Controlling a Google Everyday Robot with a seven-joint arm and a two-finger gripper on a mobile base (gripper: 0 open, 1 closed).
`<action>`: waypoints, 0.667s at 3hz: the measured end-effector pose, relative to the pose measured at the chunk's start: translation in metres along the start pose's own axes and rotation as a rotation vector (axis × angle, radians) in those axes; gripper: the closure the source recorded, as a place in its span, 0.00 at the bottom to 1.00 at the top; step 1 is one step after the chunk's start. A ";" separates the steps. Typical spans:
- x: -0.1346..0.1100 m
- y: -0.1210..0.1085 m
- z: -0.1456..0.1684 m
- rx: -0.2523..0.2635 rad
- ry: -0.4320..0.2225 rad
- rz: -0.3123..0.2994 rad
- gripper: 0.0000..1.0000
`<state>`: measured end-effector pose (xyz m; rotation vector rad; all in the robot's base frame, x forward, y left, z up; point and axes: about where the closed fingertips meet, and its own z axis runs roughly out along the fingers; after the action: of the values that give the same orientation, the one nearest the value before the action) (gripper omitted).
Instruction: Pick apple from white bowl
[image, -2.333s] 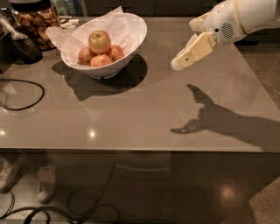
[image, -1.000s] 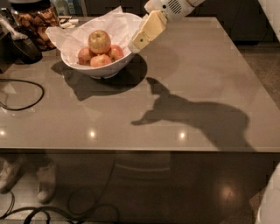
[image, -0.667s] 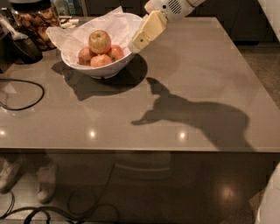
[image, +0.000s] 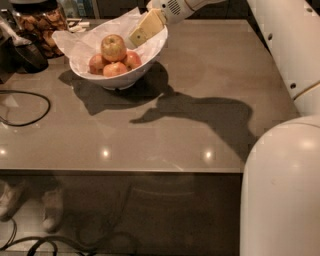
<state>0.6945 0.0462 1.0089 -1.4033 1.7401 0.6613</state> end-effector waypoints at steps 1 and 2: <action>0.000 0.000 0.000 0.000 0.000 0.000 0.00; -0.001 0.001 0.005 -0.013 -0.019 -0.006 0.00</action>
Offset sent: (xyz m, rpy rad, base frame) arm 0.0010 0.0040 -0.0008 0.0410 -0.0141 0.0255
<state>0.6953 0.0511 1.0066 -1.4064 1.7187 0.6815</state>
